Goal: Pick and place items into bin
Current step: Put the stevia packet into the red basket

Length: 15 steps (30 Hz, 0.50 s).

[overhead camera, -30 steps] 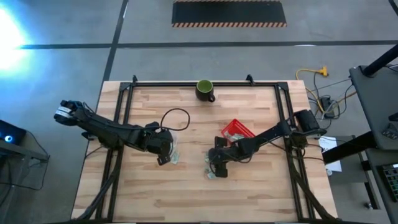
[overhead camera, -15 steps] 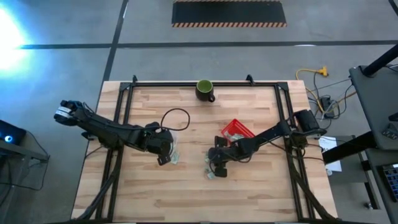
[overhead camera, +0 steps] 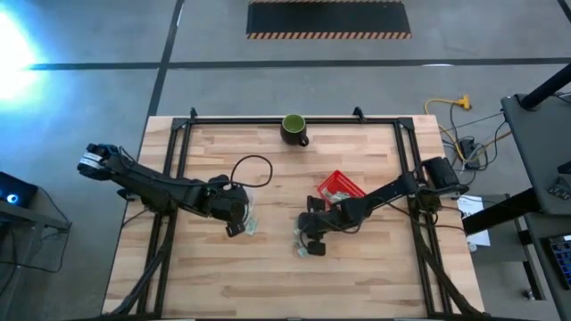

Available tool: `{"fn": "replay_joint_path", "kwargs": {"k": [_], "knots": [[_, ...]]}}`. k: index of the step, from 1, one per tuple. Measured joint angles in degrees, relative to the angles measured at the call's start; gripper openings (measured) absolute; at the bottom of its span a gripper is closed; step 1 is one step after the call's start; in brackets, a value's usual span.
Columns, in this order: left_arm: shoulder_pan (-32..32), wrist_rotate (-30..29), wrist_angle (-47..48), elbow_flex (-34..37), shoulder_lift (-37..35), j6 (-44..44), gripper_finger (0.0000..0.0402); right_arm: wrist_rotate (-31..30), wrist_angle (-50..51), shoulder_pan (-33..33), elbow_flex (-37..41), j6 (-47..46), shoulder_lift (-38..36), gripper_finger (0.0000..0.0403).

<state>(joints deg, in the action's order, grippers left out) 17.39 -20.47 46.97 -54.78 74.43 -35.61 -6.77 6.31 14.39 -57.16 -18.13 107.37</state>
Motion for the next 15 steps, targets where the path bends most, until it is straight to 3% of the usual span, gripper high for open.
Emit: {"fn": "replay_joint_path", "kwargs": {"k": [7,15], "knots": [[0.0,0.0,-0.04,0.02,0.0,0.01,0.014,-0.41,3.7,-0.02,-2.21,2.22,-3.36,0.0038],[0.0,0.0,-0.12,0.02,0.0,0.35,0.014,-2.59,16.47,-0.04,-5.58,5.27,-9.59,0.0038]]}}
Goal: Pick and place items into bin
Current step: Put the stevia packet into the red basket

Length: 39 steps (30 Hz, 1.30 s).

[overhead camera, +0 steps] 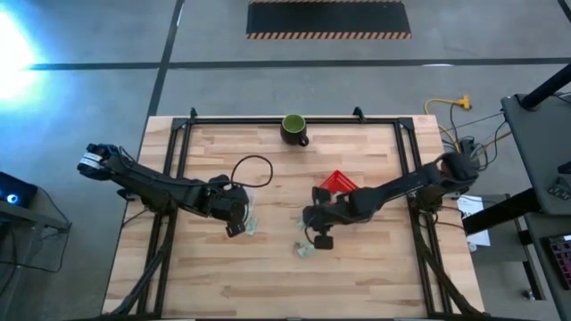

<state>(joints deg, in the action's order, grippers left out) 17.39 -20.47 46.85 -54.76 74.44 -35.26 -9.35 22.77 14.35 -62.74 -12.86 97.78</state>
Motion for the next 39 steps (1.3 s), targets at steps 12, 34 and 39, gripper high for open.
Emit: {"fn": "replay_joint_path", "kwargs": {"k": [12,34,39], "knots": [[0.0,-0.9,-1.35,0.06,0.02,0.16,0.014,-13.76,21.77,-0.14,1.4,-4.78,-13.34,0.0038],[0.0,-1.03,-3.24,0.09,0.02,-0.18,0.014,-20.62,26.85,-0.15,11.08,-20.17,-19.04,0.004],[0.0,-1.03,-3.4,0.09,0.02,-0.36,0.014,-20.8,26.18,-0.15,11.25,-19.92,-19.39,0.0069]]}}
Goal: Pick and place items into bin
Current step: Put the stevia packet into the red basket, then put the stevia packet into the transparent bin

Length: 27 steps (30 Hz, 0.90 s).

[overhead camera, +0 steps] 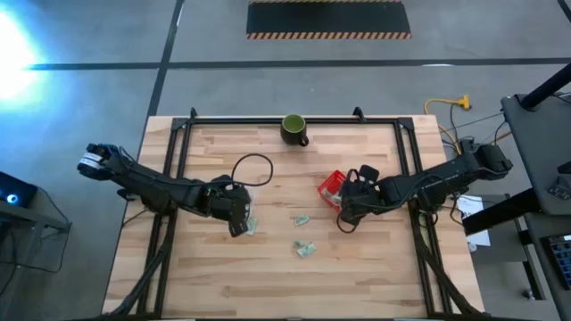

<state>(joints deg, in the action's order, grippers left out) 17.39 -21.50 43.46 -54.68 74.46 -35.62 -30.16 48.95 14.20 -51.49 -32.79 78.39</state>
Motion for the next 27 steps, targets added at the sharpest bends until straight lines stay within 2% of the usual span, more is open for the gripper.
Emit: {"fn": "replay_joint_path", "kwargs": {"k": [6,11,16,22,27], "knots": [[0.0,1.03,-2.06,0.0,0.0,0.17,0.014,-0.04,0.06,0.01,0.29,-0.25,0.0,0.0125],[0.01,10.11,-4.48,0.0,0.0,5.14,0.014,0.06,-0.05,0.04,-0.23,-0.25,0.0,0.0151],[0.82,14.95,-4.87,0.0,0.0,9.97,0.014,0.2,-1.77,0.09,-0.65,-0.07,0.0,0.0157],[3.13,15.72,-9.75,0.0,2.24,19.81,0.014,0.3,-4.84,0.2,-0.65,0.22,0.0,0.0151],[3.45,15.16,-12.45,-0.11,7.41,27.11,0.014,0.31,-6.87,0.18,-0.65,1.16,0.0,0.0148]]}}
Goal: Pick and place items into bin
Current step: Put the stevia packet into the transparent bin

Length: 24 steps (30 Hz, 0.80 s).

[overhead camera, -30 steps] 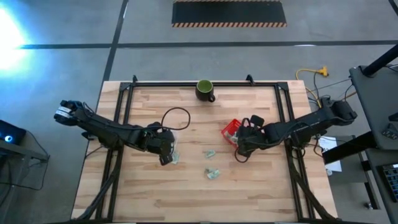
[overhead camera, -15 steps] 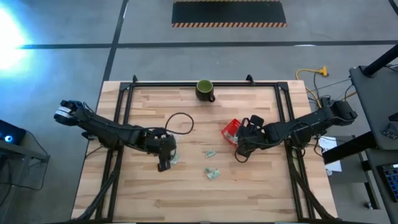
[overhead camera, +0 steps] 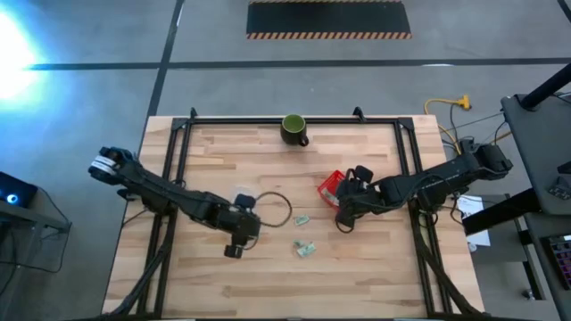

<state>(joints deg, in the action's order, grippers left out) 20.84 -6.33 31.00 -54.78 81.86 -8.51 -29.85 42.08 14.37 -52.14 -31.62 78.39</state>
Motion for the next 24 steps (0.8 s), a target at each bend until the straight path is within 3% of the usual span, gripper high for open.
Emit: {"fn": "replay_joint_path", "kwargs": {"k": [10,24], "knots": [[-1.01,-1.04,1.47,-1.29,11.14,2.77,0.014,0.0,-1.07,0.0,0.04,0.77,0.02,0.0146],[-1.77,-3.06,4.04,-0.88,12.66,1.44,0.014,-0.04,-2.46,-0.02,0.09,1.86,0.04,0.0141]]}}
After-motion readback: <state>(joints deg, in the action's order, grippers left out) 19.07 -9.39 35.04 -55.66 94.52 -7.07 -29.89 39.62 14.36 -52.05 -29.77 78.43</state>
